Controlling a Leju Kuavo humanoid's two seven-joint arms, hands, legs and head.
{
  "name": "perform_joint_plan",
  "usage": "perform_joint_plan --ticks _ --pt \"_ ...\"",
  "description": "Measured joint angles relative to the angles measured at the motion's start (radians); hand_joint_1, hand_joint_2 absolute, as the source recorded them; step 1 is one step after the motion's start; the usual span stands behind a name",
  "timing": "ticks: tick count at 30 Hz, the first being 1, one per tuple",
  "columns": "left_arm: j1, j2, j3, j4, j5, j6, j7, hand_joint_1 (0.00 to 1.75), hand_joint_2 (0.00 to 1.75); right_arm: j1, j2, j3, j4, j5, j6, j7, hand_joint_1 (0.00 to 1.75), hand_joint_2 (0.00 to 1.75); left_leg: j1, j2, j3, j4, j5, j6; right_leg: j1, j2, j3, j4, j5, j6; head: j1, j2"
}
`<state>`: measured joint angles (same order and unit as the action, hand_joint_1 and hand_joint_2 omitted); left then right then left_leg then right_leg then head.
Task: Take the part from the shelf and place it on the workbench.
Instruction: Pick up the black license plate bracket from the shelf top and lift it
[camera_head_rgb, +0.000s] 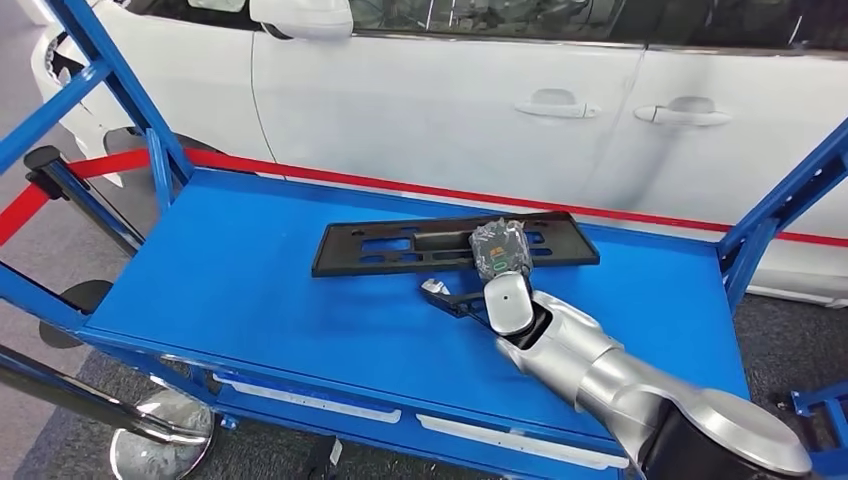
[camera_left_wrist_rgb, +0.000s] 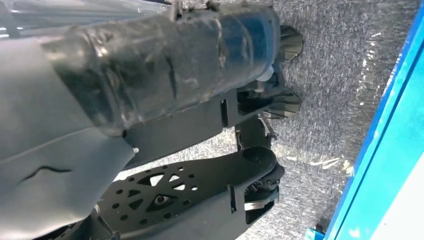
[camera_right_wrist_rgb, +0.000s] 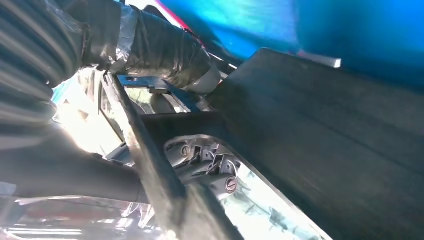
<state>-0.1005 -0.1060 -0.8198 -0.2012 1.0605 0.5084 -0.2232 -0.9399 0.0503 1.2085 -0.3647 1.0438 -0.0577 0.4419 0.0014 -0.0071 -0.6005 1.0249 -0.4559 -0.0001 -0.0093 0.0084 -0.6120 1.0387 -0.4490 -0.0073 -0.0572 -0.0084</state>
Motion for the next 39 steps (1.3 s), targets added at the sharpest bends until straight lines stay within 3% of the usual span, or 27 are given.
perform_joint_plan --ticks 3,5,7,9,10,12,14,17,19,22,24,25,28,29,31,33,35,37,39 --pt "0.000 0.000 0.000 0.000 0.000 0.002 0.000 0.00 0.00 0.000 0.000 0.000 0.000 0.000 -0.001 -0.001 1.66 1.75 0.001 0.001 0.007 -0.017 0.011 0.020 -0.003 -0.001 -0.004 0.008 -0.009 0.017 0.001 0.000" --pt "-0.001 0.000 0.000 0.000 0.000 0.002 0.001 0.00 0.00 0.002 0.000 -0.001 0.000 -0.001 -0.009 -0.001 1.68 1.75 0.003 0.002 0.012 -0.026 0.016 0.032 -0.003 -0.002 -0.041 0.089 -0.056 0.021 0.002 0.000" --pt "0.000 0.000 0.000 0.000 -0.001 0.002 0.002 0.00 0.00 0.009 0.000 -0.003 0.000 -0.005 -0.030 -0.002 1.72 1.75 0.001 0.003 0.012 -0.026 0.015 0.037 -0.002 -0.003 -0.102 0.219 -0.111 0.022 0.003 0.000" --pt "0.001 0.000 0.000 0.000 -0.002 0.003 0.002 0.00 0.00 0.018 -0.001 -0.008 0.000 -0.016 -0.060 -0.004 1.75 1.75 0.000 0.003 0.012 -0.022 0.013 0.039 -0.002 -0.003 -0.127 0.265 -0.108 0.023 0.003 0.000" --pt "0.001 0.000 -0.001 0.000 -0.002 0.003 0.000 0.00 0.00 0.020 -0.001 -0.012 0.000 -0.026 -0.077 -0.006 1.75 1.75 0.000 0.002 0.012 -0.020 0.011 0.038 -0.004 -0.003 -0.114 0.235 -0.083 0.024 0.003 0.000" --pt "0.001 0.000 -0.001 0.000 -0.002 0.001 -0.007 0.00 0.00 0.021 -0.001 -0.024 -0.003 -0.054 -0.122 -0.013 1.75 1.75 0.000 0.000 0.010 -0.010 0.004 0.033 -0.007 -0.004 -0.055 0.111 -0.024 0.023 0.003 0.000" --pt "0.000 0.000 -0.001 0.000 -0.002 0.000 -0.018 0.00 0.00 0.024 -0.002 -0.044 -0.011 -0.094 -0.189 -0.031 1.75 1.75 -0.003 -0.001 0.002 0.005 -0.003 0.023 -0.006 -0.002 -0.018 0.031 -0.004 0.019 0.002 0.000" --pt "0.001 0.000 -0.001 0.000 0.000 0.005 -0.034 0.00 0.00 0.032 -0.004 -0.090 -0.026 -0.160 -0.324 -0.081 1.75 1.75 -0.004 -0.002 -0.008 0.009 -0.004 0.011 -0.004 0.000 -0.019 0.020 -0.003 0.005 0.002 0.000" --pt "0.001 0.000 -0.001 0.000 0.007 0.019 -0.048 0.00 0.00 0.033 -0.008 -0.122 -0.045 -0.194 -0.405 -0.120 1.73 1.75 -0.002 0.000 -0.024 0.043 -0.028 0.001 -0.006 0.000 -0.018 0.014 0.001 -0.006 -0.001 0.000" --pt "0.000 0.000 -0.001 0.000 0.018 0.062 -0.075 0.00 0.00 0.033 -0.015 -0.162 -0.106 -0.235 -0.520 -0.170 1.72 1.75 0.002 0.001 -0.101 0.209 -0.104 -0.011 -0.006 0.001 -0.016 0.012 0.002 -0.015 -0.005 0.000" --pt "0.000 0.000 -0.001 0.000 0.021 0.098 -0.088 0.00 0.00 0.037 -0.023 -0.185 -0.163 -0.252 -0.566 -0.187 1.73 1.75 0.003 0.001 -0.137 0.273 -0.109 -0.013 -0.004 0.001 -0.013 0.012 -0.001 -0.018 -0.005 0.000" --pt "-0.001 0.000 -0.001 0.000 0.023 0.115 -0.094 0.00 0.00 0.041 -0.029 -0.195 -0.196 -0.258 -0.578 -0.188 1.73 1.75 0.003 0.001 -0.131 0.253 -0.086 -0.011 -0.003 0.001 -0.011 0.012 -0.002 -0.018 -0.005 0.000" --pt "0.000 0.000 -0.001 0.000 0.026 0.165 -0.118 0.00 0.00 0.061 -0.058 -0.235 -0.326 -0.270 -0.593 -0.183 1.72 1.75 -0.001 0.001 -0.052 0.080 0.006 0.003 -0.001 0.002 -0.002 0.011 -0.008 -0.016 -0.004 0.000" --pt "0.000 0.000 -0.001 0.000 0.026 0.176 -0.127 0.00 0.00 0.071 -0.071 -0.250 -0.379 -0.274 -0.599 -0.182 1.73 1.75 -0.004 0.001 -0.031 0.037 0.016 0.008 0.000 0.002 -0.003 0.010 -0.009 -0.013 -0.005 0.000" --pt "0.000 0.001 -0.001 0.001 0.025 0.186 -0.132 0.00 0.00 0.097 -0.094 -0.279 -0.482 -0.286 -0.612 -0.185 1.72 1.75 -0.010 0.000 -0.018 0.010 0.010 0.015 0.002 0.002 -0.005 0.007 -0.007 -0.005 -0.005 0.000" --pt "0.001 0.004 -0.001 0.001 0.026 0.182 -0.124 0.00 0.87 0.133 -0.118 -0.307 -0.598 -0.303 -0.619 -0.195 1.70 1.75 -0.006 0.000 -0.009 -0.008 0.012 0.022 0.002 0.001 -0.005 0.009 -0.013 0.006 -0.005 0.000" --pt "0.001 0.009 -0.001 0.001 0.027 0.174 -0.115 0.00 1.75 0.176 -0.140 -0.331 -0.720 -0.309 -0.625 -0.215 1.69 1.75 -0.002 0.001 0.002 -0.023 0.017 0.031 0.003 0.001 -0.026 0.059 -0.047 0.014 -0.003 0.000" --pt "0.000 0.016 -0.001 0.001 0.023 0.179 -0.111 0.00 1.75 0.234 -0.155 -0.355 -0.853 -0.293 -0.632 -0.241 1.68 1.75 -0.002 0.001 0.005 -0.024 0.015 0.037 0.002 0.000 -0.083 0.178 -0.102 0.018 -0.002 0.000" --pt "0.000 0.025 -0.001 0.002 0.013 0.188 -0.111 0.00 1.75 0.312 -0.164 -0.378 -0.993 -0.273 -0.636 -0.280 1.66 1.75 -0.002 0.000 0.006 -0.020 0.010 0.040 0.000 0.000 -0.128 0.260 -0.120 0.021 -0.001 0.000"
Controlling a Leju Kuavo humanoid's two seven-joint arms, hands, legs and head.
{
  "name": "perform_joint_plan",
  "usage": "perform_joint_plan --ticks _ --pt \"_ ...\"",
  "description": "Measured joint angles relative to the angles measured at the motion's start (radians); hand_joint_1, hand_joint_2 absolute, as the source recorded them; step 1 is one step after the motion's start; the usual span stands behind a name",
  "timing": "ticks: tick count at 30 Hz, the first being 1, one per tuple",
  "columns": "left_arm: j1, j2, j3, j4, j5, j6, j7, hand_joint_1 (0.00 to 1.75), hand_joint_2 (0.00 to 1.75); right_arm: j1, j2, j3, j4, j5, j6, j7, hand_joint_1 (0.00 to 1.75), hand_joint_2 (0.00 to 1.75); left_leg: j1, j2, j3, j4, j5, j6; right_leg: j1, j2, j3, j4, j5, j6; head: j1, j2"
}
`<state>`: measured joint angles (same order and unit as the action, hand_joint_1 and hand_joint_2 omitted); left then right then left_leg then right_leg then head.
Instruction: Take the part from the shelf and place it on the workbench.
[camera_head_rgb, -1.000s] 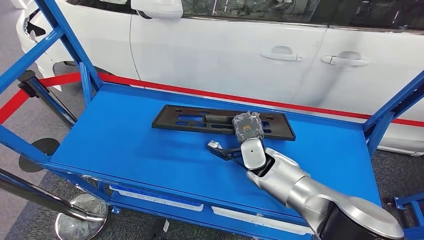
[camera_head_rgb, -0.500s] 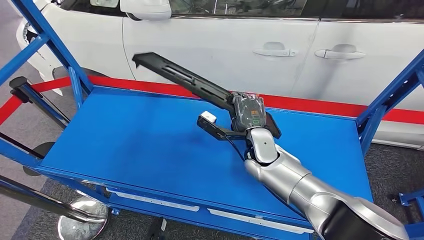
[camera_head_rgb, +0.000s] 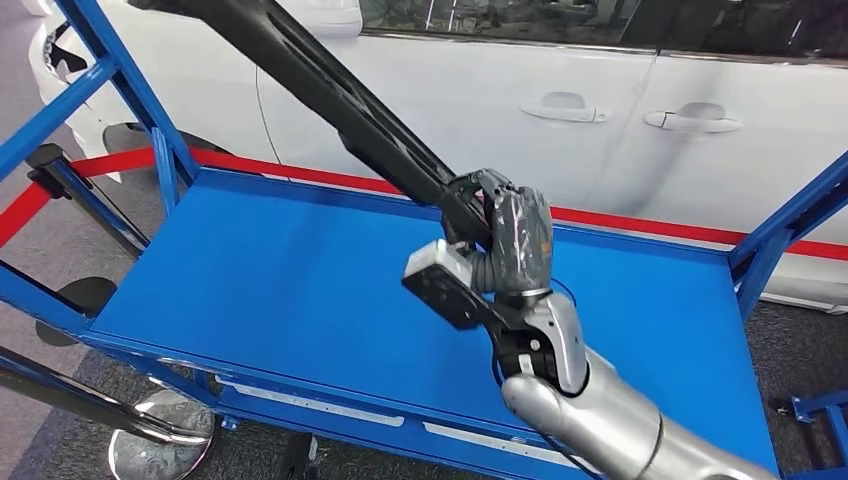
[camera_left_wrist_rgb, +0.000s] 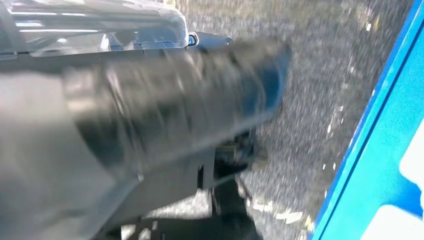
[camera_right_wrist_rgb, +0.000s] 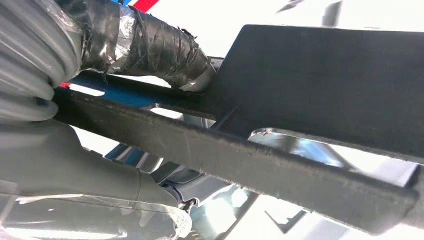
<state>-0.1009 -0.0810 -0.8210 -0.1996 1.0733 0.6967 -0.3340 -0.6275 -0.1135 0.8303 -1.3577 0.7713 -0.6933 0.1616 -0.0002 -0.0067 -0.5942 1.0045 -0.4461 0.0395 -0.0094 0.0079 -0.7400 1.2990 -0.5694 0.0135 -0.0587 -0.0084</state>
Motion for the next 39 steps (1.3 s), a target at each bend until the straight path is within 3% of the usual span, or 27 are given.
perform_joint_plan --ticks 1,4,6,10,12,14,15,16,17,19,21,23,25,27,29,31,32,35,36,39 --pt "0.000 0.004 0.000 0.001 -0.005 0.003 -0.003 0.00 1.75 0.035 -0.002 -0.011 -0.064 0.004 0.000 -0.024 1.66 1.75 0.000 -0.001 0.001 0.003 -0.003 0.000 -0.002 0.000 0.001 -0.008 0.016 0.001 0.000 0.000" --pt "-0.003 0.014 0.000 0.005 -0.011 0.006 -0.021 0.00 1.75 0.109 -0.004 -0.039 -0.232 -0.025 -0.001 -0.092 1.66 1.75 0.000 -0.003 0.001 0.025 -0.022 -0.010 -0.008 -0.002 0.075 -0.167 0.095 0.003 0.000 0.000" --pt "-0.007 0.019 0.000 0.015 -0.015 0.007 -0.031 0.00 1.75 0.146 -0.005 -0.051 -0.320 -0.054 -0.002 -0.115 1.66 1.75 -0.002 -0.003 -0.002 0.037 -0.033 -0.020 -0.007 -0.001 0.104 -0.223 0.105 -0.003 0.001 0.000" --pt "-0.013 0.025 0.000 0.033 -0.016 0.008 -0.037 0.00 1.75 0.207 -0.013 -0.062 -0.418 -0.086 -0.002 -0.121 1.66 1.75 -0.002 -0.001 -0.006 0.055 -0.050 -0.036 -0.007 0.002 0.109 -0.229 0.106 -0.025 -0.008 -0.005" --pt "-0.014 0.027 0.000 0.036 -0.017 0.008 -0.035 0.00 1.75 0.225 -0.015 -0.063 -0.443 -0.108 -0.002 -0.128 1.66 1.75 0.001 0.000 -0.039 0.134 -0.099 -0.046 -0.009 0.000 0.113 -0.232 0.107 -0.033 -0.023 -0.010" --pt "-0.013 0.028 0.000 0.036 -0.027 0.008 -0.029 0.00 1.75 0.244 -0.019 -0.063 -0.457 -0.136 -0.002 -0.142 1.66 1.75 0.003 0.001 -0.093 0.254 -0.153 -0.052 -0.007 -0.002 0.114 -0.232 0.107 -0.037 -0.040 -0.015" --pt "-0.012 0.029 0.000 0.036 -0.033 0.008 -0.025 0.00 1.75 0.252 -0.020 -0.063 -0.465 -0.153 -0.001 -0.153 1.66 1.75 0.003 0.001 -0.111 0.291 -0.162 -0.052 -0.005 -0.003 0.114 -0.232 0.106 -0.037 -0.047 -0.016" --pt "-0.012 0.029 0.000 0.036 -0.037 0.007 -0.022 0.00 1.75 0.258 -0.021 -0.063 -0.476 -0.175 0.000 -0.170 1.66 1.75 0.003 0.001 -0.114 0.296 -0.154 -0.050 -0.004 -0.003 0.113 -0.232 0.106 -0.038 -0.053 -0.015" --pt "-0.011 0.030 0.000 0.036 -0.040 0.005 -0.019 0.00 1.75 0.260 -0.020 -0.062 -0.491 -0.201 0.002 -0.192 1.66 1.75 0.002 0.001 -0.099 0.264 -0.129 -0.046 -0.002 -0.003 0.114 -0.232 0.106 -0.038 -0.059 -0.013" --pt "-0.011 0.032 0.000 0.036 -0.045 0.002 -0.012 0.00 1.75 0.258 -0.020 -0.059 -0.526 -0.253 0.009 -0.235 1.66 1.75 -0.003 0.001 -0.032 0.136 -0.068 -0.034 -0.001 -0.002 0.117 -0.233 0.106 -0.037 -0.065 -0.007" --pt "-0.012 0.035 0.000 0.036 -0.052 -0.002 -0.003 0.00 1.75 0.259 -0.020 -0.055 -0.552 -0.283 0.018 -0.253 1.66 1.75 -0.012 0.001 0.017 0.042 -0.043 -0.024 -0.001 -0.002 0.119 -0.234 0.107 -0.033 -0.067 -0.003" --pt "-0.011 0.037 0.000 0.036 -0.057 -0.005 0.005 0.00 1.75 0.262 -0.020 -0.051 -0.567 -0.299 0.022 -0.260 1.66 1.75 -0.018 0.000 0.024 0.022 -0.039 -0.017 -0.003 -0.002 0.117 -0.240 0.114 -0.024 -0.067 -0.001" --pt "-0.009 0.038 0.000 0.036 -0.060 -0.007 0.013 0.00 1.75 0.264 -0.020 -0.047 -0.581 -0.319 0.029 -0.269 1.66 1.75 -0.013 0.001 0.028 0.002 -0.020 -0.009 -0.003 -0.002 0.113 -0.236 0.108 -0.014 -0.067 -0.001" --pt "-0.010 0.040 0.000 0.036 -0.067 -0.013 0.019 0.00 1.75 0.265 -0.020 -0.041 -0.592 -0.353 0.040 -0.289 1.66 1.75 -0.007 0.005 0.029 -0.018 -0.002 -0.001 -0.001 -0.003 0.088 -0.174 0.056 -0.009 -0.064 -0.001" --pt "-0.011 0.040 0.000 0.036 -0.078 -0.023 0.022 0.00 1.75 0.272 -0.020 -0.033 -0.596 -0.401 0.059 -0.324 1.66 1.75 -0.009 0.006 0.020 -0.016 0.003 0.003 -0.001 -0.003 0.047 -0.056 -0.014 -0.004 -0.061 -0.001" --pt "-0.010 0.040 0.000 0.036 -0.087 -0.030 0.025 0.00 1.75 0.281 -0.018 -0.020 -0.596 -0.457 0.084 -0.365 1.66 1.75 -0.007 0.006 0.006 -0.005 0.004 0.002 -0.004 -0.004 0.035 0.003 -0.033 0.001 -0.060 -0.001" --pt "-0.010 0.040 0.000 0.036 -0.089 -0.031 0.027 0.00 1.75 0.285 -0.015 -0.013 -0.596 -0.487 0.096 -0.385 1.66 1.75 -0.006 0.006 -0.002 0.003 0.005 0.001 -0.007 -0.004 0.055 -0.020 -0.018 0.005 -0.059 -0.001" --pt "-0.011 0.041 0.000 0.036 -0.087 -0.031 0.023 0.00 1.75 0.289 0.003 0.005 -0.594 -0.573 0.131 -0.439 1.66 1.75 -0.001 0.003 -0.029 0.038 0.002 -0.010 -0.016 -0.001 0.149 -0.184 0.038 0.011 -0.059 -0.001" --pt "-0.011 0.041 0.000 0.036 -0.084 -0.031 0.020 0.00 1.75 0.290 0.010 0.010 -0.593 -0.593 0.140 -0.450 1.66 1.75 -0.002 0.002 -0.037 0.047 0.002 -0.017 -0.017 0.001 0.161 -0.211 0.044 0.008 -0.060 -0.001" --pt "-0.009 0.042 0.000 0.036 -0.078 -0.031 0.014 0.00 1.75 0.292 0.029 0.025 -0.589 -0.624 0.152 -0.464 1.66 1.75 -0.004 -0.001 -0.051 0.051 0.014 -0.035 -0.012 0.003 0.151 -0.215 0.059 -0.015 -0.060 -0.001"
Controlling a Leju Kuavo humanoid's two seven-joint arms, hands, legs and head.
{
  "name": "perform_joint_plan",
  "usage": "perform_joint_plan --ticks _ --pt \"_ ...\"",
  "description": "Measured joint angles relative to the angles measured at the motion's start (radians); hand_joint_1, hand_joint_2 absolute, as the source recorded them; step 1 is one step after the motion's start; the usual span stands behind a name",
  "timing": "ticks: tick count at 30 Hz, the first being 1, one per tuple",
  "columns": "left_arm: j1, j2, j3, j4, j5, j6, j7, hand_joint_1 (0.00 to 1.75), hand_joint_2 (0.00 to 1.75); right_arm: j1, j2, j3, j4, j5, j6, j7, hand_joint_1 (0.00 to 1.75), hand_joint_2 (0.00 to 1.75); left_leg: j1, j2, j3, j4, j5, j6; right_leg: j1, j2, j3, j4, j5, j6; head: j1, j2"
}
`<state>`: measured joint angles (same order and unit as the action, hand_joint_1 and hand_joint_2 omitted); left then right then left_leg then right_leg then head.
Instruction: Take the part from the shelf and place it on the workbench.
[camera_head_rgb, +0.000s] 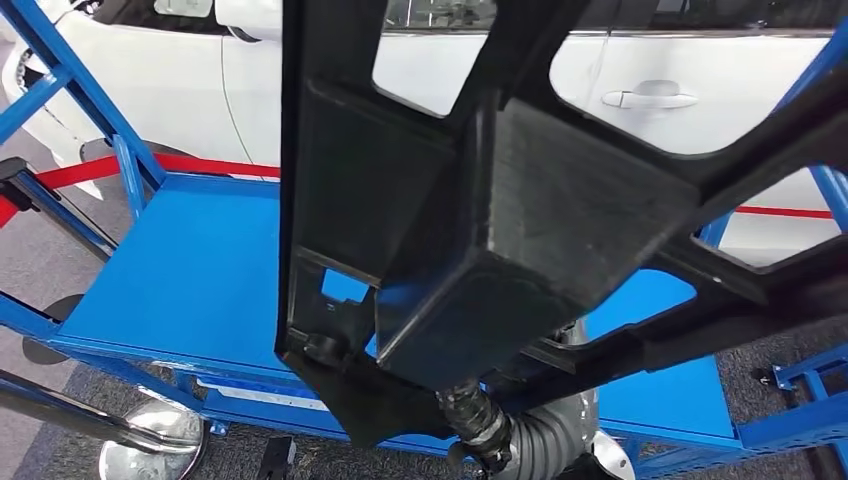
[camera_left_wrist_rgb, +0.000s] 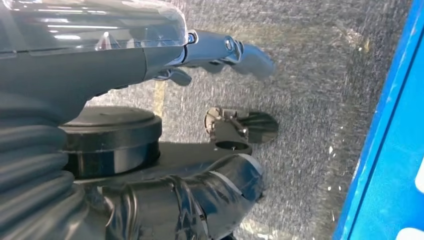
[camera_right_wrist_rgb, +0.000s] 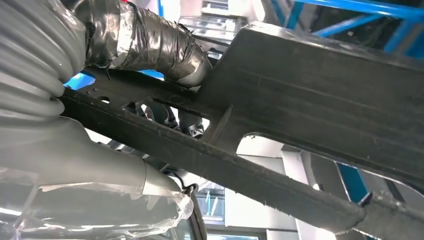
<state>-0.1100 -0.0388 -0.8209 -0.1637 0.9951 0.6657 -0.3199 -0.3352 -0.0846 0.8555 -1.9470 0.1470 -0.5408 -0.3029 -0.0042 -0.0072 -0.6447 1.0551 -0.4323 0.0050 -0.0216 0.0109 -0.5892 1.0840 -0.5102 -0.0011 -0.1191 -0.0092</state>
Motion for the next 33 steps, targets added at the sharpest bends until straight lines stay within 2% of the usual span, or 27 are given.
perform_joint_plan --ticks 1,2,3,5,7,8,9,11,12,13,16,17,18,19,20,21,22,23,24,25,26,27,28,29,31,32,33 --pt "0.001 0.000 0.000 0.000 0.001 0.000 -0.001 0.00 1.75 0.000 0.006 0.004 0.001 -0.008 0.002 -0.003 1.66 1.75 0.001 0.000 -0.006 0.004 -0.005 -0.006 0.000 -0.001 -0.005 -0.001 0.008 -0.008 0.000 0.000" --pt "0.001 0.000 0.000 0.000 0.001 0.000 -0.002 0.00 1.75 0.000 0.011 0.008 0.002 -0.017 0.005 -0.008 1.66 1.75 0.003 0.001 -0.016 0.020 -0.025 -0.011 -0.002 -0.003 -0.011 -0.004 0.017 -0.016 -0.001 0.000" --pt "0.002 0.000 0.000 0.000 0.001 -0.001 -0.004 0.00 1.75 0.000 0.015 0.012 0.003 -0.027 0.008 -0.013 1.66 1.75 0.004 0.001 -0.030 0.049 -0.056 -0.015 -0.003 -0.004 -0.020 -0.005 0.026 -0.022 -0.003 0.000" --pt "0.001 0.000 0.000 -0.002 -0.001 -0.004 -0.008 0.00 1.75 0.001 0.027 0.019 0.006 -0.054 0.017 -0.031 1.66 1.75 0.007 0.002 -0.063 0.165 -0.144 -0.022 0.000 -0.008 -0.040 -0.006 0.041 -0.029 -0.005 0.000" --pt "0.000 0.000 0.000 -0.002 -0.004 -0.006 -0.010 0.00 1.75 0.002 0.036 0.024 0.010 -0.086 0.028 -0.051 1.66 1.75 0.007 0.002 -0.068 0.247 -0.193 -0.020 0.006 -0.011 -0.062 -0.006 0.058 -0.032 -0.005 0.000" --pt "0.000 0.000 0.000 -0.002 -0.002 -0.006 -0.012 0.00 1.75 0.003 0.040 0.024 0.013 -0.101 0.033 -0.061 1.66 1.75 0.005 0.002 -0.043 0.234 -0.189 -0.017 0.007 -0.012 -0.073 -0.006 0.067 -0.032 -0.005 0.000" --pt "-0.001 0.001 0.000 -0.002 0.002 -0.006 -0.014 0.00 1.75 0.004 0.044 0.025 0.015 -0.115 0.036 -0.069 1.66 1.75 0.003 0.002 0.003 0.182 -0.173 -0.012 0.009 -0.012 -0.084 -0.006 0.076 -0.032 -0.005 0.000" --pt "-0.005 0.004 0.000 -0.002 0.017 -0.006 -0.023 0.00 1.75 0.006 0.054 0.025 0.019 -0.134 0.039 -0.083 1.66 1.75 -0.005 0.002 0.110 0.035 -0.141 0.000 0.009 -0.011 -0.099 -0.008 0.095 -0.029 -0.005 0.000" --pt "-0.008 0.007 0.000 -0.003 0.024 -0.007 -0.028 0.00 1.75 0.008 0.058 0.025 0.021 -0.140 0.040 -0.088 1.66 1.75 -0.010 0.002 0.142 -0.017 -0.130 0.005 0.008 -0.012 -0.102 -0.011 0.104 -0.025 -0.005 0.000" --pt "-0.010 0.010 0.000 -0.003 0.030 -0.007 -0.031 0.00 1.75 0.009 0.062 0.025 0.022 -0.145 0.041 -0.093 1.66 1.75 -0.014 0.002 0.155 -0.044 -0.124 0.011 0.006 -0.013 -0.103 -0.015 0.113 -0.020 -0.005 0.000" --pt "-0.011 0.016 0.000 -0.003 0.037 -0.010 -0.022 0.00 1.75 0.016 0.074 0.025 0.031 -0.158 0.041 -0.105 1.66 1.75 -0.019 0.004 0.147 -0.062 -0.088 0.025 0.003 -0.013 -0.101 -0.033 0.137 -0.003 -0.004 0.000" --pt "-0.011 0.018 0.000 -0.004 0.036 -0.011 -0.015 0.00 1.75 0.018 0.077 0.025 0.034 -0.165 0.040 -0.108 1.66 1.75 -0.017 0.006 0.144 -0.073 -0.071 0.030 0.004 -0.012 -0.105 -0.028 0.123 0.000 -0.001 0.000" --pt "-0.012 0.020 0.000 -0.004 0.035 -0.011 -0.009 0.00 1.75 0.020 0.079 0.025 0.038 -0.173 0.037 -0.111 1.66 1.75 -0.014 0.009 0.137 -0.084 -0.052 0.036 0.005 -0.011 -0.114 -0.002 0.086 0.003 0.002 0.000" --pt "-0.013 0.021 0.000 -0.004 0.033 -0.011 -0.002 0.00 1.75 0.021 0.080 0.025 0.042 -0.180 0.033 -0.113 1.66 1.75 -0.011 0.012 0.127 -0.089 -0.036 0.041 0.006 -0.011 -0.126 0.042 0.034 0.005 0.006 0.000" --pt "-0.014 0.022 0.000 -0.004 0.031 -0.012 0.004 0.00 1.75 0.021 0.080 0.025 0.046 -0.186 0.027 -0.114 1.66 1.75 -0.012 0.012 0.111 -0.091 -0.022 0.045 0.006 -0.010 -0.137 0.100 -0.020 0.007 0.008 0.000" --pt "-0.014 0.023 0.000 -0.004 0.027 -0.013 0.009 0.00 1.75 0.022 0.080 0.025 0.050 -0.191 0.022 -0.115 1.66 1.75 -0.012 0.014 0.095 -0.089 -0.011 0.047 0.006 -0.010 -0.145 0.161 -0.059 0.010 0.010 0.000" --pt "-0.013 0.023 0.000 -0.005 0.023 -0.015 0.012 0.00 1.75 0.023 0.080 0.025 0.054 -0.194 0.018 -0.115 1.66 1.75 -0.011 0.015 0.077 -0.086 0.001 0.046 0.004 -0.010 -0.144 0.205 -0.070 0.013 0.010 0.000" --pt "-0.013 0.023 0.000 -0.005 0.019 -0.016 0.014 0.00 1.75 0.024 0.080 0.025 0.058 -0.196 0.014 -0.115 1.66 1.75 -0.010 0.015 0.057 -0.082 0.012 0.043 0.002 -0.011 -0.132 0.225 -0.060 0.017 0.011 0.000" --pt "-0.013 0.023 0.000 -0.005 0.015 -0.018 0.014 0.00 1.75 0.025 0.080 0.025 0.061 -0.197 0.011 -0.114 1.66 1.75 -0.007 0.016 0.037 -0.076 0.022 0.039 -0.001 -0.011 -0.104 0.213 -0.036 0.021 0.011 0.000" --pt "-0.013 0.023 0.000 -0.005 0.013 -0.019 0.013 0.00 1.75 0.025 0.080 0.025 0.064 -0.197 0.010 -0.113 1.66 1.75 -0.005 0.016 0.017 -0.066 0.031 0.033 -0.005 -0.011 -0.059 0.169 -0.014 0.026 0.012 0.000" --pt "-0.012 0.023 0.000 -0.005 0.011 -0.019 0.012 0.00 1.75 0.025 0.081 0.025 0.066 -0.197 0.009 -0.111 1.66 1.75 -0.003 0.016 -0.003 -0.053 0.037 0.027 -0.007 -0.011 -0.004 0.103 -0.011 0.030 0.012 0.000" --pt "-0.012 0.024 0.000 -0.005 0.010 -0.019 0.011 0.00 1.75 0.025 0.082 0.025 0.068 -0.197 0.008 -0.109 1.66 1.75 -0.003 0.015 -0.019 -0.039 0.042 0.021 -0.007 -0.009 0.043 0.041 -0.019 0.028 0.012 0.000" --pt "-0.011 0.024 0.000 -0.005 0.009 -0.019 0.009 0.00 1.75 0.026 0.083 0.025 0.069 -0.198 0.008 -0.107 1.66 1.75 -0.003 0.014 -0.030 -0.028 0.047 0.014 -0.006 -0.007 0.073 -0.005 -0.034 0.025 0.013 0.000" --pt "-0.010 0.024 0.000 -0.005 0.009 -0.019 0.008 0.00 1.75 0.026 0.084 0.025 0.071 -0.198 0.008 -0.106 1.66 1.75 -0.002 0.014 -0.036 -0.021 0.054 0.007 -0.003 -0.005 0.084 -0.029 -0.045 0.018 0.016 0.000" --pt "-0.008 0.024 0.000 -0.005 0.010 -0.020 0.005 0.00 1.75 0.027 0.085 0.025 0.073 -0.198 0.008 -0.105 1.66 1.75 0.003 0.012 -0.043 -0.018 0.066 -0.006 0.000 -0.006 0.069 -0.033 -0.035 -0.001 0.023 0.000" --pt "-0.007 0.024 0.000 -0.006 0.011 -0.020 0.003 0.00 1.75 0.027 0.086 0.025 0.075 -0.199 0.006 -0.105 1.66 1.75 0.006 0.011 -0.049 -0.011 0.054 -0.011 0.001 -0.008 0.061 -0.033 -0.025 -0.011 0.023 0.000" --pt "-0.006 0.024 0.000 -0.006 0.012 -0.021 -0.001 0.00 1.75 0.027 0.086 0.025 0.076 -0.201 0.005 -0.104 1.66 1.75 0.008 0.010 -0.058 0.012 0.021 -0.016 -0.001 -0.010 0.052 -0.034 -0.013 -0.020 0.022 0.000"
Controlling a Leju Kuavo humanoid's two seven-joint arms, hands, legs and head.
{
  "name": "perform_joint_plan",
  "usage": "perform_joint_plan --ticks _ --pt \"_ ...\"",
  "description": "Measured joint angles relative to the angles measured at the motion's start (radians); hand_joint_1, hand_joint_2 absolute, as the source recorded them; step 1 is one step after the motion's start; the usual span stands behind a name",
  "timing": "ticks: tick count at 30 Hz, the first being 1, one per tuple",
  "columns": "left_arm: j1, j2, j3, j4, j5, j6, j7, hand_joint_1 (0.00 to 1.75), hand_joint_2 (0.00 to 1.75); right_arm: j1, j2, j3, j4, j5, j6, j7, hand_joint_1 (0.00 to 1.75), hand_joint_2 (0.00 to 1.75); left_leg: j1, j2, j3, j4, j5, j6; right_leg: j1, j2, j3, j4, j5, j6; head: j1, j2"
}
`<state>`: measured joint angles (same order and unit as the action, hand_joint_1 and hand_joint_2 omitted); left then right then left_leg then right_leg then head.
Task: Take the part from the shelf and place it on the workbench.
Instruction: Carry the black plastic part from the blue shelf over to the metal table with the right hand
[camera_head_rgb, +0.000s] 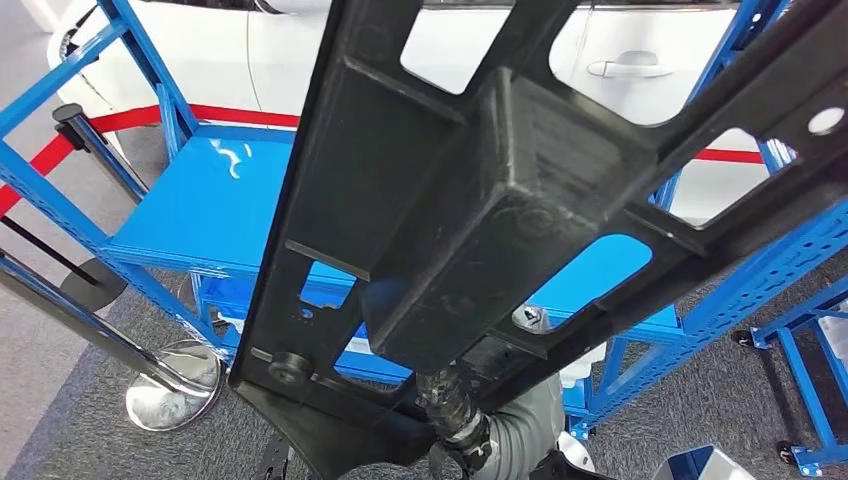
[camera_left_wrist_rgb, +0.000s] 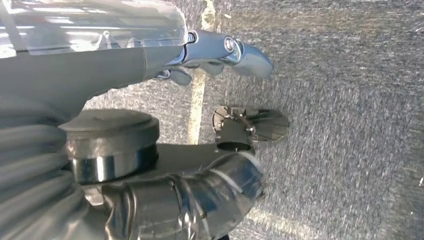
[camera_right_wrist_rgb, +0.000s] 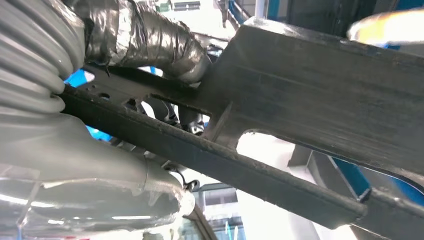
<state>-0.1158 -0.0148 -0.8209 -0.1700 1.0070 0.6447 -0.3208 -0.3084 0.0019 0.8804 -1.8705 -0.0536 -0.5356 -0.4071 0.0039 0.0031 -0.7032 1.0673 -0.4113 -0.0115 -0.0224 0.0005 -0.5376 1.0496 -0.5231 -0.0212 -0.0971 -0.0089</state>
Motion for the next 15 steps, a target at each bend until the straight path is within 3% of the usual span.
perform_joint_plan --ticks 3,4,6,8,10,11,13,14,15 --pt "0.001 -0.004 0.000 -0.006 0.003 -0.010 -0.015 0.00 1.75 0.000 0.002 0.000 0.004 -0.004 -0.002 0.001 1.66 1.75 0.005 -0.001 -0.031 0.157 -0.149 -0.011 0.003 -0.003 -0.038 0.000 0.037 -0.012 -0.005 0.000" --pt "0.001 -0.006 0.000 -0.008 0.003 -0.013 -0.021 0.00 1.75 0.000 0.001 0.000 0.005 -0.004 -0.002 0.003 1.66 1.75 0.006 -0.001 -0.031 0.205 -0.168 -0.013 0.005 -0.004 -0.054 0.001 0.049 -0.012 -0.005 0.000" --pt "0.002 -0.012 0.000 -0.009 0.003 -0.020 -0.031 0.00 1.75 0.000 0.001 0.000 0.005 -0.001 -0.002 0.010 1.66 1.75 0.006 -0.001 0.007 0.219 -0.141 -0.011 0.006 -0.004 -0.089 0.005 0.072 -0.011 -0.005 0.000" --pt "0.001 -0.016 0.000 -0.010 0.003 -0.025 -0.039 0.00 1.75 -0.001 0.001 0.000 0.005 0.003 -0.002 0.017 1.66 1.75 0.005 -0.002 0.105 0.114 -0.107 -0.004 0.006 -0.003 -0.118 0.008 0.094 -0.008 -0.006 0.000" --pt "-0.003 -0.018 0.000 -0.011 0.005 -0.030 -0.045 0.00 1.75 -0.002 0.002 0.001 0.004 0.009 -0.003 0.021 1.66 1.75 -0.001 -0.004 0.202 -0.021 -0.120 0.005 0.005 -0.004 -0.131 0.005 0.114 0.002 -0.005 0.000" --pt "-0.005 -0.018 0.000 -0.012 0.006 -0.031 -0.047 0.00 1.75 -0.003 0.002 0.002 0.004 0.010 -0.004 0.021 1.66 1.75 -0.006 -0.006 0.224 -0.061 -0.129 0.010 0.003 -0.005 -0.132 0.000 0.124 0.008 -0.006 0.000" --pt "-0.004 -0.018 0.000 -0.012 0.011 -0.032 -0.051 0.00 1.75 -0.004 0.002 0.006 0.004 0.012 -0.004 0.021 1.66 1.75 -0.010 -0.006 0.222 -0.084 -0.112 0.022 0.001 -0.004 -0.134 -0.014 0.146 0.020 -0.007 0.000" --pt "-0.003 -0.019 0.000 -0.012 0.013 -0.033 -0.053 0.00 1.75 -0.004 0.001 0.007 0.004 0.012 -0.004 0.021 1.66 1.75 -0.009 -0.004 0.217 -0.094 -0.097 0.030 0.001 -0.003 -0.137 -0.014 0.142 0.024 -0.006 0.000" --pt "-0.003 -0.021 0.000 -0.012 0.016 -0.034 -0.056 0.00 1.75 -0.005 0.001 0.007 0.004 0.012 -0.004 0.021 1.66 1.75 -0.007 0.000 0.211 -0.104 -0.082 0.037 0.002 -0.002 -0.145 0.000 0.119 0.027 -0.003 0.000"
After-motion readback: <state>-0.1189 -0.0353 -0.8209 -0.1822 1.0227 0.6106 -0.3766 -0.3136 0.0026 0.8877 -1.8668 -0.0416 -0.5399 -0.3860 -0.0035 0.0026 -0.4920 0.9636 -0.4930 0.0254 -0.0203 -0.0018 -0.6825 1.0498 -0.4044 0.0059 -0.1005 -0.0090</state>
